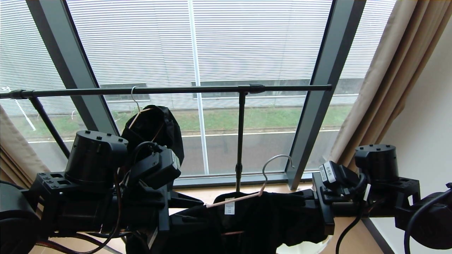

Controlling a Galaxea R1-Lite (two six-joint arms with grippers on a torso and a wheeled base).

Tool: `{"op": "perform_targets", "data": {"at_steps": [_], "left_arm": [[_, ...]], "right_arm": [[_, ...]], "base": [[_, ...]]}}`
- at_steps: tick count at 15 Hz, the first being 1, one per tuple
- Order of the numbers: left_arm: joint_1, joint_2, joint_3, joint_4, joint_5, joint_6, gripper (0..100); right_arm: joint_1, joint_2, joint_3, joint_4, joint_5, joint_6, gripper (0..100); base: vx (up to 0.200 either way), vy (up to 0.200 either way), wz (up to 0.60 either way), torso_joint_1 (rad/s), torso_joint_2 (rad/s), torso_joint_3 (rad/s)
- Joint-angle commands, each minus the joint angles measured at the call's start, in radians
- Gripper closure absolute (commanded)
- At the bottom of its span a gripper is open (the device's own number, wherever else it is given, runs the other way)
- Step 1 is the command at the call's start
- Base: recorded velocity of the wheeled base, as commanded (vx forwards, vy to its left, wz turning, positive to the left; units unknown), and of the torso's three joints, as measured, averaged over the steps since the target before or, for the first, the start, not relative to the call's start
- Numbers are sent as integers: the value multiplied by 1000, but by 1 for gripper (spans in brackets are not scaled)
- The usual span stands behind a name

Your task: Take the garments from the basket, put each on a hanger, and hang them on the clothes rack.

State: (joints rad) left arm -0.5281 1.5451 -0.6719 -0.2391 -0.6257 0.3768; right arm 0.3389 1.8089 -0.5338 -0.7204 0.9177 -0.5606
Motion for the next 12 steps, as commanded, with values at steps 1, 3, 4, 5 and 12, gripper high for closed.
{"op": "perform_targets", "data": {"at_steps": [1, 3, 4, 5, 12], "left_arm": [[0, -3, 0, -2, 0, 1, 100], [0, -3, 0, -2, 1, 1, 100], [0, -7, 0, -2, 1, -1, 100], [0, -7, 2, -2, 1, -1, 100], [8, -54, 25, -2, 1, -4, 100]], "right_arm": [[0, 0, -2, -1, 1, -1, 100], [0, -3, 0, -4, 1, -2, 100], [-1, -3, 0, -4, 1, -15, 100], [-5, -3, 2, -4, 1, -25, 100], [-15, -17, 9, -4, 1, -42, 0]], "base": [[0, 0, 0, 0, 0, 0], [0, 0, 0, 0, 0, 0], [0, 0, 0, 0, 0, 0], [0, 0, 0, 0, 0, 0], [0, 0, 0, 0, 0, 0]]}}
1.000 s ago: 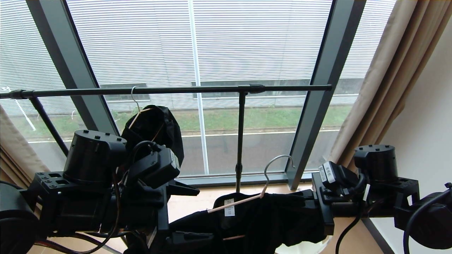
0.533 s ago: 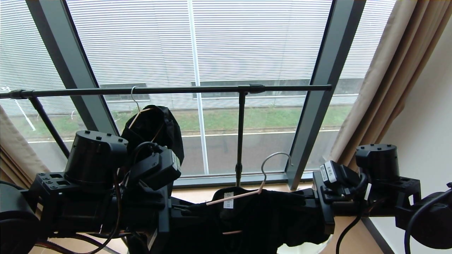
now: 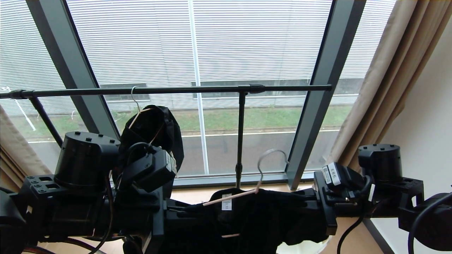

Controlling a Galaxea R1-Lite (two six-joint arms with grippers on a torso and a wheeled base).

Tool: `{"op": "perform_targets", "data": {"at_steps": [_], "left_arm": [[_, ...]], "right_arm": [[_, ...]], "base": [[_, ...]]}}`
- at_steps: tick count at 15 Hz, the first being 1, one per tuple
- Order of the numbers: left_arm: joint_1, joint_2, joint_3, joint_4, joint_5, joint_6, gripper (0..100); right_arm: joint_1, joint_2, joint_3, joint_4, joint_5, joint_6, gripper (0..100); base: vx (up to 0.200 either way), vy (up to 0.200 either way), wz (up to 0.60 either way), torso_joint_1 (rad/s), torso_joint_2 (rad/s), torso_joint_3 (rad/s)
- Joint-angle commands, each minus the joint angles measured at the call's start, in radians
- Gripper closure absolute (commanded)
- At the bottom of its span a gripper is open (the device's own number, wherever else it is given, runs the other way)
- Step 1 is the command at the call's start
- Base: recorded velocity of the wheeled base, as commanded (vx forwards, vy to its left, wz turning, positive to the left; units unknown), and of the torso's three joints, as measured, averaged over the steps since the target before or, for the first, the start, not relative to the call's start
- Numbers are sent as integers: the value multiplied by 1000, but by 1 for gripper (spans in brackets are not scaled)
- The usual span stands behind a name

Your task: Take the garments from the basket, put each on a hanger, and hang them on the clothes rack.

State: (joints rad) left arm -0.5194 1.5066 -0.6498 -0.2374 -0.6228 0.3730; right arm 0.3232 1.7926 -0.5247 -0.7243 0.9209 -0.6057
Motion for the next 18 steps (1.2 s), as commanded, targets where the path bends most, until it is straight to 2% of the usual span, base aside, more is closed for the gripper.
{"op": "perform_targets", "data": {"at_steps": [1, 9, 18], "left_arm": [[1, -26, 7, -3, -2, 0, 100], [35, -140, 58, -2, 26, -3, 100], [102, -284, 107, 0, 26, -3, 100]], "right_arm": [[-4, -1, -1, 2, -2, -6, 0], [-81, -7, -12, -1, 7, -20, 0], [-99, 57, -34, -1, 6, -22, 0]], "base": [[0, 0, 0, 0, 0, 0], [0, 0, 0, 0, 0, 0], [0, 0, 0, 0, 0, 0]]}}
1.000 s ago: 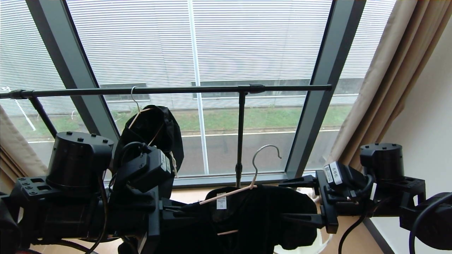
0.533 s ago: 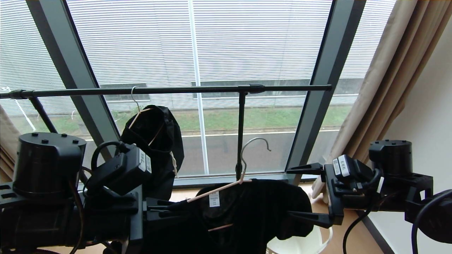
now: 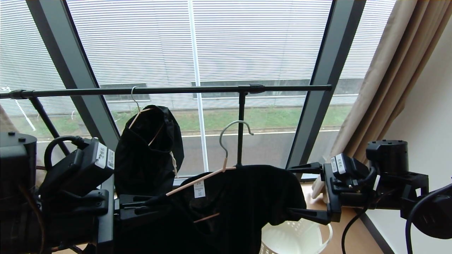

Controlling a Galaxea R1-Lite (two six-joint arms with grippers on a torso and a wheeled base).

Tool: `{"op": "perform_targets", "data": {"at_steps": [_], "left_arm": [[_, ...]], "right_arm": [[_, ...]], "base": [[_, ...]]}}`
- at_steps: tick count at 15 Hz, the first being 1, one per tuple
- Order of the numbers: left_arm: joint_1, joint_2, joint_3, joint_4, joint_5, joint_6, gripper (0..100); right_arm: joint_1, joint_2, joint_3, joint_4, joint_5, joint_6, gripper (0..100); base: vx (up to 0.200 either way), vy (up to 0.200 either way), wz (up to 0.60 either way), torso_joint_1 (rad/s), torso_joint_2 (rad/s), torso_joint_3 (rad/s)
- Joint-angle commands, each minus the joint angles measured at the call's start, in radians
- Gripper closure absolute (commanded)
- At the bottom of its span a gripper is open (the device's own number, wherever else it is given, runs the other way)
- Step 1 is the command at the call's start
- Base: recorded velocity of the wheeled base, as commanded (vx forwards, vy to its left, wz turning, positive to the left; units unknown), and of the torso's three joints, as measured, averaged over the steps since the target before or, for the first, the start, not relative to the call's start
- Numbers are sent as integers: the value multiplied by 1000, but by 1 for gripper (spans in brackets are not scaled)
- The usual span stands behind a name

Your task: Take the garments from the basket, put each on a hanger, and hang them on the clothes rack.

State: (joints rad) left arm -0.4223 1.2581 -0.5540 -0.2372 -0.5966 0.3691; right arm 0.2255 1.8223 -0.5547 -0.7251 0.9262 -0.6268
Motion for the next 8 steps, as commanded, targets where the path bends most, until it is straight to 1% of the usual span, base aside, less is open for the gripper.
{"op": "perform_targets", "data": {"at_steps": [1, 3, 5, 8], "left_arm": [[7, -45, 16, -1, -2, -1, 100], [8, -57, 25, -1, 0, -1, 100], [8, -66, 26, -1, -2, -21, 100], [11, -69, 25, -1, 0, -21, 100]], "right_arm": [[-3, 35, -11, 0, -1, -1, 0], [-20, 61, -21, 0, 0, -1, 0], [-29, 86, -33, 0, -1, -1, 0], [-40, 97, -44, 0, -1, -1, 0]], "base": [[0, 0, 0, 0, 0, 0], [0, 0, 0, 0, 0, 0], [0, 0, 0, 0, 0, 0], [0, 0, 0, 0, 0, 0]]}}
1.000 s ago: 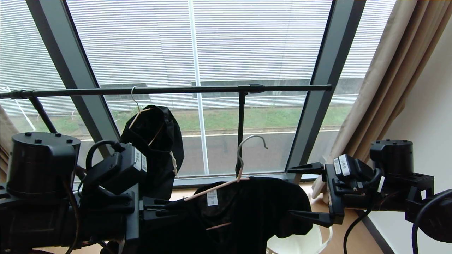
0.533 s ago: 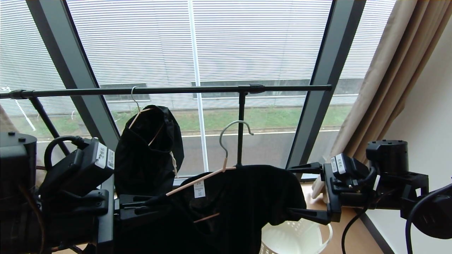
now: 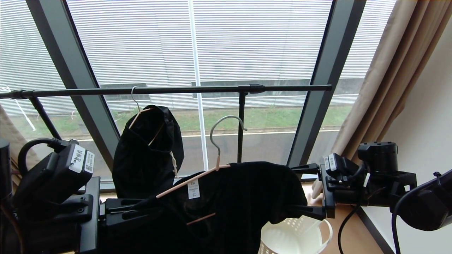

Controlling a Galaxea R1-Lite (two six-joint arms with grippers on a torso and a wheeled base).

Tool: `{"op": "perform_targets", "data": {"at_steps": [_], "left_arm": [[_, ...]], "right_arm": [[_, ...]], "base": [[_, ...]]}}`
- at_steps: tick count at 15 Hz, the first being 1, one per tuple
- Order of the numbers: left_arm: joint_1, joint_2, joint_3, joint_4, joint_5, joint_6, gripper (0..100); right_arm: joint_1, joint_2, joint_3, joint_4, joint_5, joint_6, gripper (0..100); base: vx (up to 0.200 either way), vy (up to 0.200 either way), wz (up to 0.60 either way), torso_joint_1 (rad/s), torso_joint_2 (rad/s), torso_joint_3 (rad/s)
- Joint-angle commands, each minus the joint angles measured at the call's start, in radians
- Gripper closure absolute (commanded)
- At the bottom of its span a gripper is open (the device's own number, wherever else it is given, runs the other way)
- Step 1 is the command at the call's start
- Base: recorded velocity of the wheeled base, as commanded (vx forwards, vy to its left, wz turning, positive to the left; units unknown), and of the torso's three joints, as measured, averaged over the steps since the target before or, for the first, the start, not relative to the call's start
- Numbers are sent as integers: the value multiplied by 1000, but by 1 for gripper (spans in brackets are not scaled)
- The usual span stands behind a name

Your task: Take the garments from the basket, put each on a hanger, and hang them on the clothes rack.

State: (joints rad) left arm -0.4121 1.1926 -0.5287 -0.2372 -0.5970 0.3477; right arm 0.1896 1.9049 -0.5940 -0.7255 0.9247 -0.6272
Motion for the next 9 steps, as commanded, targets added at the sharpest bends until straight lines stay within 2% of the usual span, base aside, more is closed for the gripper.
{"op": "perform_targets", "data": {"at_steps": [1, 4, 9], "left_arm": [[6, -4, 0, -1, 0, 1, 100], [19, -7, 4, -1, -1, 1, 100], [27, -22, 10, -1, -1, 1, 100]], "right_arm": [[-5, 19, -4, 0, 0, 0, 100], [-10, 19, -12, 0, -3, 0, 100], [-76, 14, -35, 0, -3, 0, 100]], "base": [[0, 0, 0, 0, 0, 0], [0, 0, 0, 0, 0, 0], [0, 0, 0, 0, 0, 0]]}}
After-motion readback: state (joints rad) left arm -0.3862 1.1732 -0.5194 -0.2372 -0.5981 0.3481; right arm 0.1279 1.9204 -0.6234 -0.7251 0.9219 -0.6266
